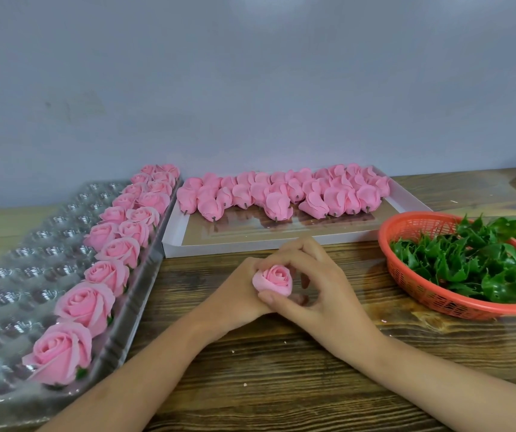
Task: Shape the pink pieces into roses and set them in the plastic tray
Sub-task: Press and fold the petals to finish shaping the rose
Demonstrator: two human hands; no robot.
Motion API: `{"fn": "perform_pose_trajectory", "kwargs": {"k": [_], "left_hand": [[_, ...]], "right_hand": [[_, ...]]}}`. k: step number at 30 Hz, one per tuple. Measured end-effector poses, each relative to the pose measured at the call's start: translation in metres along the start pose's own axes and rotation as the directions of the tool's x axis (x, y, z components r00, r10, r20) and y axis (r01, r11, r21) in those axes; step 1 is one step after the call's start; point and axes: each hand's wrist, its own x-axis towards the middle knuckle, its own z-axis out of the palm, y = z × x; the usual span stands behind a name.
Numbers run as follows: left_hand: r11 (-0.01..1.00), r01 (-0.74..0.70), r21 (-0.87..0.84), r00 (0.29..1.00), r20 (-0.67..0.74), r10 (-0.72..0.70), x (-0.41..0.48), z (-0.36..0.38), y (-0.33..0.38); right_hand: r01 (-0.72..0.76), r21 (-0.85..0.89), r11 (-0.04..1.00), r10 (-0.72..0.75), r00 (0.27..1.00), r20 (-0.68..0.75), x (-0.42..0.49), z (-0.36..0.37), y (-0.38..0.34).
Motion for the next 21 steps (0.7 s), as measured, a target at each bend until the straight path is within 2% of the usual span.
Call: {"fn": "perform_pose_trajectory", "kwargs": {"k": [3,5,9,13,15,18,21], "left_hand": [[1.0,0.0,-0.014,0.998,-0.067,-0.001,0.0,0.001,-0.002],[0.999,-0.008,-0.044,0.997,-0.075,0.004,0.0,0.0,-0.003],[0.997,-0.034,-0.074,0.999,-0.01,0.033,-0.002,-0.005,0.0],[0.997,0.016,-0.08,1.0,-0.009,-0.017,-0.001,-0.002,0.003],[0.994,0.03,-0.102,0.999,-0.028,-0.033,0.0,-0.002,0.005],[0.999,-0.012,-0.033,1.0,-0.021,0.011,-0.001,0.0,0.005],[0.999,-0.035,0.004,0.999,-0.005,0.035,0.0,0.004,0.003]], "right_hand": [[0.009,0.056,0.998,-0.005,0.997,-0.074,0.0,-0.002,0.002],[-0.012,0.082,0.997,0.018,0.997,-0.075,0.002,-0.002,0.005],[-0.128,0.185,0.974,0.12,0.991,0.054,0.004,-0.001,0.012],[-0.27,0.345,0.899,0.197,0.952,0.233,0.007,-0.005,0.014],[-0.258,0.384,0.887,0.18,0.957,0.227,0.006,-0.006,0.012],[-0.176,0.401,0.899,0.138,0.983,0.122,0.006,-0.004,0.008],[-0.117,0.386,0.915,0.089,0.992,0.09,0.006,-0.002,0.008]]}}
